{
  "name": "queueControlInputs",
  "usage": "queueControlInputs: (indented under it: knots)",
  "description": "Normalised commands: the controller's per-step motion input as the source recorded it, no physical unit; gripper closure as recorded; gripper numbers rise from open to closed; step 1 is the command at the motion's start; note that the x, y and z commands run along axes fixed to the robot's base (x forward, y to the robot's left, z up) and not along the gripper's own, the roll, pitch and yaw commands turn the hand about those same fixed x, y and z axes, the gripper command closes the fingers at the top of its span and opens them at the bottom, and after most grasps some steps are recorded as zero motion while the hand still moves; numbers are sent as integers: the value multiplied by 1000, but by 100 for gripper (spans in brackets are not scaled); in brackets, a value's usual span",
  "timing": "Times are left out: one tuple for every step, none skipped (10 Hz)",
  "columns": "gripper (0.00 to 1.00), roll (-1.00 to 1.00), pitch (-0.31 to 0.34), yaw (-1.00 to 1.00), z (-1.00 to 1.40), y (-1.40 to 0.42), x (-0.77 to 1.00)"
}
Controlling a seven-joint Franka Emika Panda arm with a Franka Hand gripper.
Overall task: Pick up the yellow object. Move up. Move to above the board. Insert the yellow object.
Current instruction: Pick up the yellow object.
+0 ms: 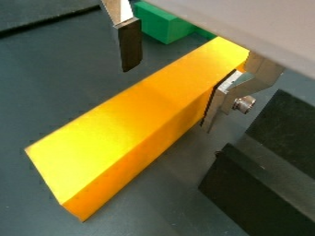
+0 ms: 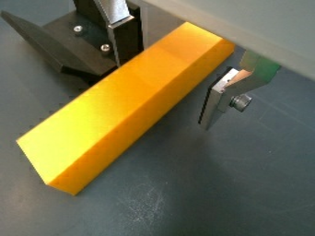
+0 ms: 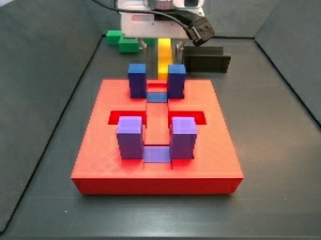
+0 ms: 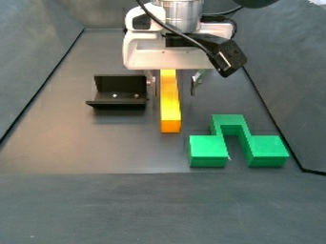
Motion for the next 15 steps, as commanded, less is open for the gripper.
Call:
queueControlInputs:
  knots:
    - [0,0,-29,0,-220,29,0]
    - [0,0,-26,0,-191,23,0]
    - [0,0,-30,0,-191,3,0]
    - [0,0,0,0,-71,0,0]
    - [0,0,0,0,0,0,0]
    - [100,0,0,0,0,0,0]
    - [100,0,0,0,0,0,0]
    - [100,0,0,0,0,0,0]
    - [100,0,0,0,0,0,0]
    - [100,0,0,0,0,0,0]
    - [100,0,0,0,0,0,0]
    - [100,0,0,0,0,0,0]
    - [100,0,0,0,0,0,0]
    - [100,0,0,0,0,0,0]
    - [100,0,0,0,0,0,0]
